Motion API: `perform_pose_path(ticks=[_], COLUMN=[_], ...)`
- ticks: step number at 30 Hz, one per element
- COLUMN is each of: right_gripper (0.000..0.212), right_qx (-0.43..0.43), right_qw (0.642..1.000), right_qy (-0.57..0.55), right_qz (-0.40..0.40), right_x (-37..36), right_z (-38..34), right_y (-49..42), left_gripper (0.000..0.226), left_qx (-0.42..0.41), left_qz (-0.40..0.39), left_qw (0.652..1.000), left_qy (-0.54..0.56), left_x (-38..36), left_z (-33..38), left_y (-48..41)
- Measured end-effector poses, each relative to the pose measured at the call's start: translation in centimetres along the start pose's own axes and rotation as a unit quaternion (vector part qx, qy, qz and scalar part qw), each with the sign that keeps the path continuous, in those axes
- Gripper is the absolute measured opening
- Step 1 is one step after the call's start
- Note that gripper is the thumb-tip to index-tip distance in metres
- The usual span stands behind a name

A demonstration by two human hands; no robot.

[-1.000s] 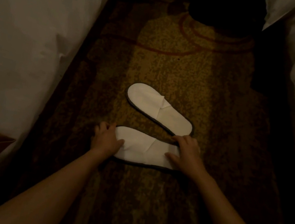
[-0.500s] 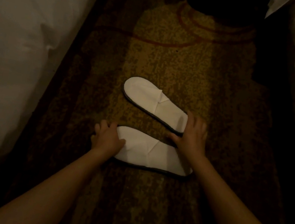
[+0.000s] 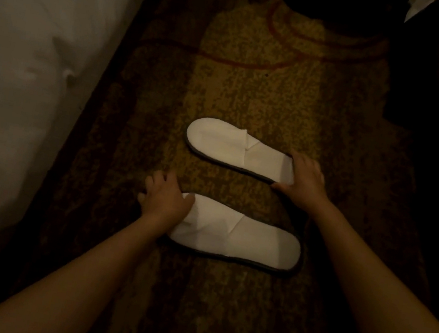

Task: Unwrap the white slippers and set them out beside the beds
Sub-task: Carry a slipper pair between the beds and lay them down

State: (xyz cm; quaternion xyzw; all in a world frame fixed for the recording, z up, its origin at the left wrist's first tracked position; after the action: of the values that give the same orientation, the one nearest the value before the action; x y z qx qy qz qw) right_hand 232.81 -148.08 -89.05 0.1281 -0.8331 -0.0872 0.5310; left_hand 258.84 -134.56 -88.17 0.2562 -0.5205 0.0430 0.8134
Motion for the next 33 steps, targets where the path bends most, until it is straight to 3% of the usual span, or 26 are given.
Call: perform_pose_path(ticks=[6, 8, 11, 14, 20, 22, 25, 29, 33], right_gripper=[0.083, 0.077, 0.071, 0.069, 0.067, 0.058, 0.036, 0.017, 0.015], right_qx=[-0.053, -0.07, -0.071, -0.065, -0.059, -0.055, -0.068, -0.099, -0.111], right_qw=[0.995, 0.991, 0.989, 0.99, 0.991, 0.992, 0.993, 0.993, 0.99], right_qy=[-0.06, -0.079, -0.096, -0.089, -0.098, -0.071, -0.043, -0.061, -0.079], right_qz=[0.064, 0.086, 0.092, 0.086, 0.066, 0.088, 0.086, 0.024, 0.03], right_x=[0.8, 1.1, 1.8, 2.2, 2.6, 2.5, 1.1, -1.3, -1.5], right_z=[1.0, 1.5, 1.9, 1.9, 1.1, 0.7, 0.5, 0.8, 1.0], right_y=[1.1, 1.3, 0.8, 0.1, 1.2, 3.4, 6.9, 9.1, 9.7], left_gripper=[0.075, 0.075, 0.071, 0.064, 0.063, 0.06, 0.075, 0.074, 0.063], left_qx=[-0.086, -0.075, -0.046, -0.062, -0.089, -0.107, -0.053, -0.029, -0.031], left_qz=[-0.015, -0.035, -0.072, -0.048, -0.036, -0.044, -0.121, -0.15, -0.129], left_qw=[0.986, 0.983, 0.985, 0.992, 0.982, 0.989, 0.991, 0.987, 0.989], left_qy=[0.145, 0.165, 0.147, 0.103, 0.163, 0.096, -0.033, -0.045, -0.059], left_x=[3.2, 3.0, 1.8, 1.8, 2.6, 2.6, 0.4, -1.4, -1.3], left_z=[3.9, 4.4, 4.4, 4.5, 4.9, 4.4, 1.7, 1.1, 1.5], left_y=[-7.0, -8.4, -8.9, -8.5, -6.3, -4.9, -2.6, 0.2, 1.0])
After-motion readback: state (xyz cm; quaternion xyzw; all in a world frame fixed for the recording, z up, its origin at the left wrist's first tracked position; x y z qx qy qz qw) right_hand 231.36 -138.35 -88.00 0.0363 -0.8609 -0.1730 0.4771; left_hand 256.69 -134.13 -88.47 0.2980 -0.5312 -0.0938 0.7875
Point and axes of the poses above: each hand's wrist, its own y-axis away from the middle knuckle, its own x-axis out of the back of the hand, z = x × y, the point moved 9 cm from there along -y, towards the middle knuckle, and after that the axes turned 9 degrees about -x, right-handed, at the moved point
